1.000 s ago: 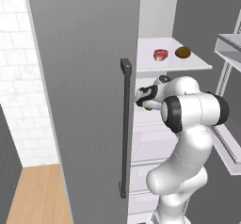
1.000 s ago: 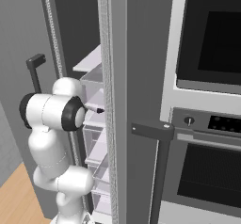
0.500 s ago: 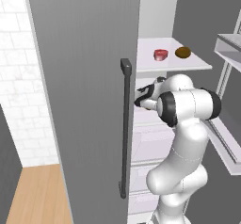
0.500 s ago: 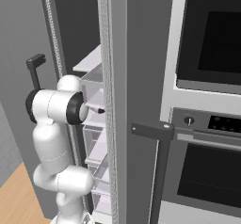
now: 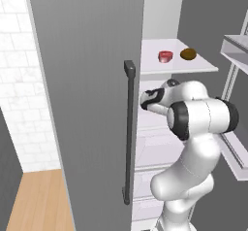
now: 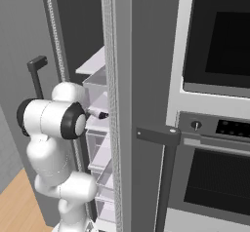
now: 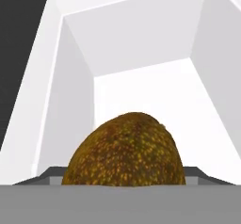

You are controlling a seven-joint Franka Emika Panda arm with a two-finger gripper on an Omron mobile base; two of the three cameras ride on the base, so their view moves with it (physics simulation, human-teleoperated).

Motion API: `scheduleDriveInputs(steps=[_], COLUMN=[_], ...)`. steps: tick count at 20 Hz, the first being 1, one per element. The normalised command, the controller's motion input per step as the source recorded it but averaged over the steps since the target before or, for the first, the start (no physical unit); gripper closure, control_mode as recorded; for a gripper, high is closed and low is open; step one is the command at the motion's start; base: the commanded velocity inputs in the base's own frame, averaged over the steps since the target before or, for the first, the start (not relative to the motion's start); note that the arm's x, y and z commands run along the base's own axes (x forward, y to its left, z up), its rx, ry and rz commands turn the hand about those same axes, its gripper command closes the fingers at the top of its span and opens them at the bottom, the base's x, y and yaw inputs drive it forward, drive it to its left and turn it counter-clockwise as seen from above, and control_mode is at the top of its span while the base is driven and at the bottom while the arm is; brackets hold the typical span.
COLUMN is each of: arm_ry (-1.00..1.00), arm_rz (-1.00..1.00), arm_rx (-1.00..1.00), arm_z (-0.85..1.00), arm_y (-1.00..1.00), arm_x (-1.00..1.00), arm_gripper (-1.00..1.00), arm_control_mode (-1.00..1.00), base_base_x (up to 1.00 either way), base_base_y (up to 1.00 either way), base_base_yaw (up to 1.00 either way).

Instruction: Place one avocado and one steak in each tupperware on the nearby counter, to pack two identical lunches.

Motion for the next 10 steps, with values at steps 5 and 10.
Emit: scheduleDriveInputs(steps=[5,10], arm_ry=[-0.24,-0.30], arm_rz=[-0.01,-0.03], arm_rx=[0.02,0.01], arm_z=[0.41,0.73], arm_y=[-0.16,-0.12], arm_x=[-1.00,-1.00], arm_gripper=[1.00,1.00], arm_control_mode=[-1.00,-1.00], base_base_x=[0.00,0.00], base_base_y=[0.00,0.00], base_base_yaw=[0.00,0.00])
